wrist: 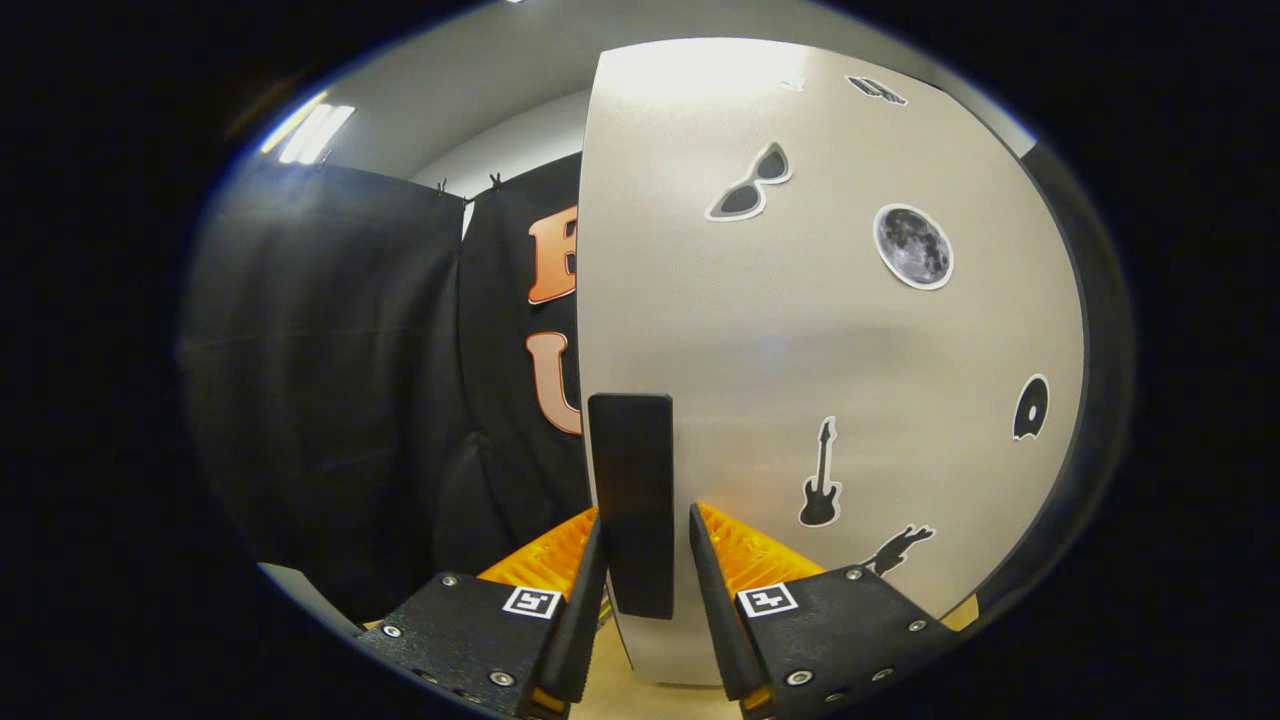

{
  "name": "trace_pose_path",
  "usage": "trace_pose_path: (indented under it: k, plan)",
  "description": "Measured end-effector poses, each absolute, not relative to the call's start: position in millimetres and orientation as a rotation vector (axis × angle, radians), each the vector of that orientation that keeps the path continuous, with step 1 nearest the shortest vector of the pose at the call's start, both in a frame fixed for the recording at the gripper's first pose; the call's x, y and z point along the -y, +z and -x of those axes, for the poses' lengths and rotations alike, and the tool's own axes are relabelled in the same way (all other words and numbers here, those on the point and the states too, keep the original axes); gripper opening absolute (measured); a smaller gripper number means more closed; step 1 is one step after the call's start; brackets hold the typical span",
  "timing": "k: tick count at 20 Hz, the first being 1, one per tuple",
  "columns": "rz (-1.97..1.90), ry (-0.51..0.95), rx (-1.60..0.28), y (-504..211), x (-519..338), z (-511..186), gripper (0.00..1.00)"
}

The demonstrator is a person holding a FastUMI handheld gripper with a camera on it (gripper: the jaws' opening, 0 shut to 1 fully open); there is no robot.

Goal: Open the shoe cabinet door, grab the shoes and put them into the shoe cabinet, then close the shoe cabinet door.

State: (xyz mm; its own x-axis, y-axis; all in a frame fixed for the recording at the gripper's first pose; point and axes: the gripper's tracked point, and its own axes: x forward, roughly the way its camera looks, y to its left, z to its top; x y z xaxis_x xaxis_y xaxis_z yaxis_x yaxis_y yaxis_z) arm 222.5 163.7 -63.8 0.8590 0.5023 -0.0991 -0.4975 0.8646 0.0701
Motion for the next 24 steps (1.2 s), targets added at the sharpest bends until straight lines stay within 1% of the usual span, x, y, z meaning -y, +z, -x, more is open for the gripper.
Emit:
trace_pose_path:
  k: [2,4,8,13,16,17,24]
  plan:
    - [-0.039,0.519,-0.120,-67,-166,-225,0.49]
    - [-0.032,0.514,-0.158,-77,-168,-227,0.45]
    - [-0.017,0.491,-0.125,-76,-168,-230,0.45]
    - [-0.028,0.492,-0.136,-76,-168,-232,0.45]
    - [-0.030,0.460,-0.138,-74,-165,-229,0.45]
    - [-0.040,0.452,-0.133,-72,-163,-226,0.47]
    - [-0.049,0.352,-0.075,-37,-121,-173,0.48]
